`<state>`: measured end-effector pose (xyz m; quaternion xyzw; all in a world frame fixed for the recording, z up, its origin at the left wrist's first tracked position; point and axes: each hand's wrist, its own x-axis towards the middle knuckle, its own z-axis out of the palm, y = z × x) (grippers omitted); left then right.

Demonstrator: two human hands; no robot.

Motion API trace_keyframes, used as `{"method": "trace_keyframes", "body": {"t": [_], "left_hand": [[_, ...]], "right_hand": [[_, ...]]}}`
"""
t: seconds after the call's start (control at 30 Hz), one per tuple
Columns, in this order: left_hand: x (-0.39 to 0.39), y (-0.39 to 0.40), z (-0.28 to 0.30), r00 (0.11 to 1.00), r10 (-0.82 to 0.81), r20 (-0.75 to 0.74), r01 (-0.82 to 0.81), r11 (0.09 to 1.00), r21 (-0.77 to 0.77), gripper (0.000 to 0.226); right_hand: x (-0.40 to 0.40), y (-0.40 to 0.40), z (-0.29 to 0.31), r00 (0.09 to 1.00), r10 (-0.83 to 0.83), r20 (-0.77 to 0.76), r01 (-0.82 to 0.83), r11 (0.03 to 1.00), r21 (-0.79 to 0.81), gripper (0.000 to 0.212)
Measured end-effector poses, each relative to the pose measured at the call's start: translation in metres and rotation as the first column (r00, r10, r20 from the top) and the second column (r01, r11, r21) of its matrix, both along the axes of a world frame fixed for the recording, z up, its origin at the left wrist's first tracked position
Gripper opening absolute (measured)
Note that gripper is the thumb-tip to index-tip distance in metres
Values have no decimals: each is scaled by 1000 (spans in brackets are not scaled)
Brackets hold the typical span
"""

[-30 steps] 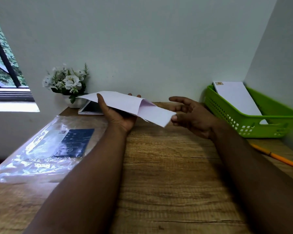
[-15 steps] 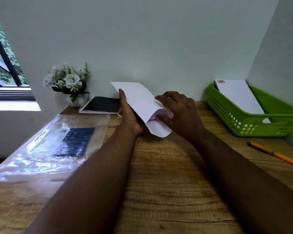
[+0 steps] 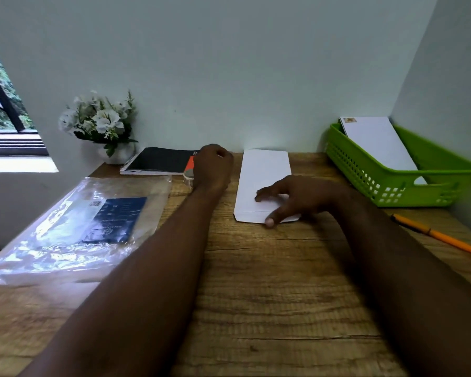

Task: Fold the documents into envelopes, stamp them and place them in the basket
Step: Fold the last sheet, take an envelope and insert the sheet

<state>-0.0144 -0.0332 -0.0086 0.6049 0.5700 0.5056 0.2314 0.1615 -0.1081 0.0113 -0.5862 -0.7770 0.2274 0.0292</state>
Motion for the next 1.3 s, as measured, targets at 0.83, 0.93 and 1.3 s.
{"method": "trace_keyframes", "body": {"t": [0.83,0.93,1.3], "left_hand": [[-3,-54,-12,696,-514,-500,513,844,-154,17],[-2,-50,-11,673,-498,-547,486,855,-180,15],[-20,-43,1,628,-482,-611,383,875,-297,16]], "right_hand": [[-8,8,-14,944,-96,-315,140,983,121,6],[-7,5,-13,946,-99,-308,138,985,107,6],[45,-9,-15,922,-196,-335,211,977,9,9]]}}
